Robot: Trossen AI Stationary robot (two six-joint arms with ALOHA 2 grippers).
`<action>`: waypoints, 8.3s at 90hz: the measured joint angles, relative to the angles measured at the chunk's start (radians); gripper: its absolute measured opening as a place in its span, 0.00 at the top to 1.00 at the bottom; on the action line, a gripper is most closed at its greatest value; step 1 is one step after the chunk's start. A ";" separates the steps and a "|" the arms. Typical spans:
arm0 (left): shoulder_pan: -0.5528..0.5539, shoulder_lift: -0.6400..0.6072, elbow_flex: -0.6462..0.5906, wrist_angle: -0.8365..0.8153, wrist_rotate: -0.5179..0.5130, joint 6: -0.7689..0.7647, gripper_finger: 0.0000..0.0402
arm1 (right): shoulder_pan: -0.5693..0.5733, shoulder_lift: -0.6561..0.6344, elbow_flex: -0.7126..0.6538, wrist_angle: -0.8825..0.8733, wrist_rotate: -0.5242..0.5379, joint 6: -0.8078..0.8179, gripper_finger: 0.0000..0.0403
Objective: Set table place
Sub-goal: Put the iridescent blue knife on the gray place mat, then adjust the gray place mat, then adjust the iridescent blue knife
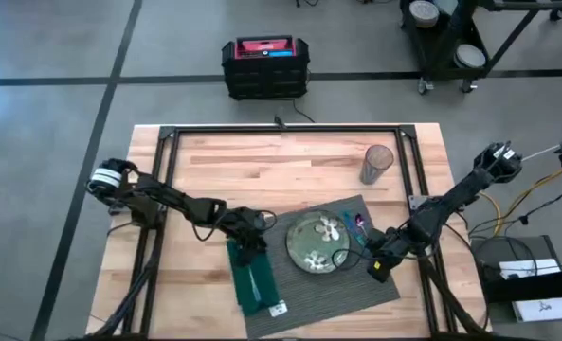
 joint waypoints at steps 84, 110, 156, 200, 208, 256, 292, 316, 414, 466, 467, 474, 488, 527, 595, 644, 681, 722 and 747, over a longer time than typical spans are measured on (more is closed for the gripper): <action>0.000 0.000 0.000 0.000 0.000 0.000 0.81 | 0.000 0.077 -0.002 0.115 -0.018 -0.053 0.83; 0.000 0.000 0.000 0.000 0.000 0.000 0.81 | 0.000 0.079 -0.004 0.159 0.059 -0.069 0.88; 0.000 0.000 0.000 0.000 0.000 0.000 0.81 | -0.025 0.055 0.020 0.165 0.213 -0.178 0.83; 0.000 0.000 0.000 0.000 0.000 -0.011 0.81 | -0.200 0.093 0.022 0.083 0.215 -0.808 0.99; 0.000 0.000 0.000 0.000 0.000 -0.011 0.81 | -0.216 0.088 0.022 0.072 0.206 -0.832 1.00; 0.000 0.000 0.000 0.000 0.000 -0.009 0.81 | -0.238 0.086 0.011 0.108 0.183 -0.859 1.00; 0.000 0.000 0.000 0.000 0.000 -0.008 0.81 | -0.243 0.142 0.034 0.151 0.198 -0.834 1.00; 0.000 0.000 0.000 0.000 0.000 -0.008 0.81 | -0.226 0.060 0.137 -0.096 0.150 -0.747 1.00; -0.211 -0.179 0.051 -0.373 -0.051 -0.262 0.81 | 0.030 0.130 0.227 -0.175 0.075 -0.454 1.00; -0.622 -0.051 0.046 -0.093 -0.166 -0.639 0.81 | 0.123 0.184 0.189 -0.177 0.116 -0.329 1.00; -0.623 -0.045 0.046 -0.077 -0.166 -0.639 0.81 | 0.124 0.188 0.189 -0.175 0.116 -0.326 1.00; -0.624 0.000 0.051 -0.026 -0.158 -0.638 0.81 | 0.124 0.206 0.188 -0.177 0.115 -0.314 1.00; -0.632 0.118 0.169 -0.094 -0.110 -0.580 0.81 | 0.124 0.230 0.188 -0.171 0.119 -0.304 1.00; -0.630 0.322 0.399 -0.401 -0.168 -0.423 0.81 | 0.147 0.238 0.198 -0.128 0.128 -0.200 1.00; -0.747 0.278 0.394 -0.752 -0.141 -0.601 0.81 | 0.150 0.508 0.368 0.044 0.130 -0.228 1.00; -0.768 0.136 0.383 -0.768 -0.228 -0.648 0.81 | 0.108 0.441 0.485 -0.124 0.231 -0.333 1.00; -0.767 0.145 0.382 -0.743 -0.287 -0.662 0.81 | -0.168 0.446 0.446 -0.172 0.297 -0.548 1.00; -0.767 0.181 0.384 -0.717 -0.286 -0.654 0.81 | -0.166 0.493 0.436 -0.114 0.254 -0.563 1.00; -0.767 0.180 0.383 -0.714 -0.286 -0.649 0.81 | -0.166 0.493 0.427 -0.093 0.260 -0.584 1.00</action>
